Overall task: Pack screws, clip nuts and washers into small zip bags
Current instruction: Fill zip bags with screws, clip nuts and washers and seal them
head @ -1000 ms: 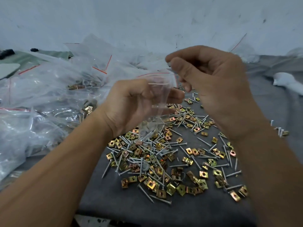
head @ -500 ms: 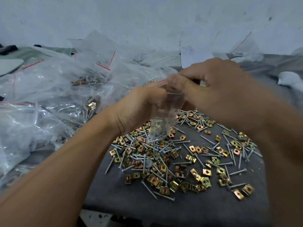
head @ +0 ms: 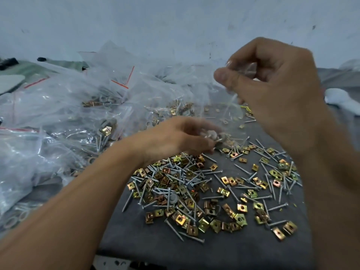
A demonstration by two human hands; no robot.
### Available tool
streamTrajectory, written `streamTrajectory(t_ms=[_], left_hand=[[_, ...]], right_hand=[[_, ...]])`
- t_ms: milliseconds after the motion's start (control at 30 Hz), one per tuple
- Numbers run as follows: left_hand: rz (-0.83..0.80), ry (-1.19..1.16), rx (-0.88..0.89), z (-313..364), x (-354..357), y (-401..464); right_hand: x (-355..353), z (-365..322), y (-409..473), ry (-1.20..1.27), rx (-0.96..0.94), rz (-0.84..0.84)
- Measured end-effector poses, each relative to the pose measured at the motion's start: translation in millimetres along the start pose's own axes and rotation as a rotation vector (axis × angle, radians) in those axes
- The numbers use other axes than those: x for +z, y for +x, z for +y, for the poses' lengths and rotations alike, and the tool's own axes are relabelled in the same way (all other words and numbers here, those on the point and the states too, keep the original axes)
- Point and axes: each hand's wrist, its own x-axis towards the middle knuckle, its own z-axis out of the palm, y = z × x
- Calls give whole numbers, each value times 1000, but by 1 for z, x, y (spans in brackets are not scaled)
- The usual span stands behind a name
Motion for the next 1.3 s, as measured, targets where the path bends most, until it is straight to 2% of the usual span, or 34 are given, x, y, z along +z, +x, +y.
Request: streamTrajectory(t_ms=[133,300,433,533,633,800,900,1133,1300], left_hand=[[-29,-66,-29,0,4,0],[-100,-334,9,7,7,-2],[-177,-421,55,11,10,-2],[-194,-438,52,13,13,-3],[-184,-477,49,14,15,-4],[-213,-648,6,14,16,-1],[-194,-681,20,15,16,-1],[-15,-534,22,15,17,-1],[59,-520,92,12,10,0]], right_hand=[[-6,5,0,37,16,101],[-23,15,4,272,105,261],[-22,28,7,400,317,209],[-16,36,4,499,414,83],[-12,36,2,550,408,12],[-16,37,5,611,364,80],[-21,39,5,615,364,98],[-20,43,5,650,345,141],[-11,45,2,724,344,94]])
